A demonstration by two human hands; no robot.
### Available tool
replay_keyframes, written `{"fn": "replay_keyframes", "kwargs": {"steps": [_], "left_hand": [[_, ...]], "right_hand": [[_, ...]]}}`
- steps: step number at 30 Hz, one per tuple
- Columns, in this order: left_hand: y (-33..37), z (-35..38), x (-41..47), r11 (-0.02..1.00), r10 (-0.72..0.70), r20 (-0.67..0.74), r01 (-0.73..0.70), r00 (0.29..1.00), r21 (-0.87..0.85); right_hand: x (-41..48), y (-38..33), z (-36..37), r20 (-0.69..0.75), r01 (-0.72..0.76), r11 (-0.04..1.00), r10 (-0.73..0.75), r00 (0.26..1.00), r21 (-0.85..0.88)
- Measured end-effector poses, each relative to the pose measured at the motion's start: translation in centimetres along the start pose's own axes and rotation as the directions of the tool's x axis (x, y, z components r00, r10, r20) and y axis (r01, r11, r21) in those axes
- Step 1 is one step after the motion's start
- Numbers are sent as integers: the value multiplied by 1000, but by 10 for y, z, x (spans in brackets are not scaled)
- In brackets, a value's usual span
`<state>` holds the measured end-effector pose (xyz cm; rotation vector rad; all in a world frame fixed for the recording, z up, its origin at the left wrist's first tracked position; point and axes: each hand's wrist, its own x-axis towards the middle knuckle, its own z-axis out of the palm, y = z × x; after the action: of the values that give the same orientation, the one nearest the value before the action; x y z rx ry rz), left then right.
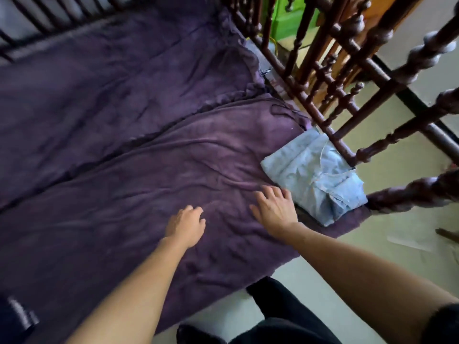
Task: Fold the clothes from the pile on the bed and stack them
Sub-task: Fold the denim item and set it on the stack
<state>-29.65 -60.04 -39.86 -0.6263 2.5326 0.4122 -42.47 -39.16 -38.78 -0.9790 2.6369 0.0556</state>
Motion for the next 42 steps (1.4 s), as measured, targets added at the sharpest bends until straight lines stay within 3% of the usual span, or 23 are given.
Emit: {"fn": "replay_keyframes", "kwargs": {"steps": [7, 16, 26, 31, 37, 42], "left_hand": [[-182, 16, -177, 972, -220, -43, 216, 974, -92], [-359, 19, -341, 865, -476, -140, 434, 868, -251], [-516, 25, -378, 751, -628, -64, 583, 775, -311], [-599, 16, -389, 682, -699, -99, 619, 709, -389], [-709, 12, -414, 670, -740, -223, 663, 635, -335], [-822, 24, -428, 666, -746, -268, 702, 610, -253]], "right_hand": [[-49, -206, 10, 67, 257, 965, -254, 965, -43], [-78, -424, 6, 115, 515, 855, -507, 854, -53], [-34, -597, 30, 253, 608, 794, -585, 770, -15], [-26, -688, 39, 284, 649, 760, -628, 725, 25], [-24, -804, 41, 244, 715, 697, -703, 668, 51], [-30, -913, 45, 114, 706, 702, -712, 693, 90]]}}
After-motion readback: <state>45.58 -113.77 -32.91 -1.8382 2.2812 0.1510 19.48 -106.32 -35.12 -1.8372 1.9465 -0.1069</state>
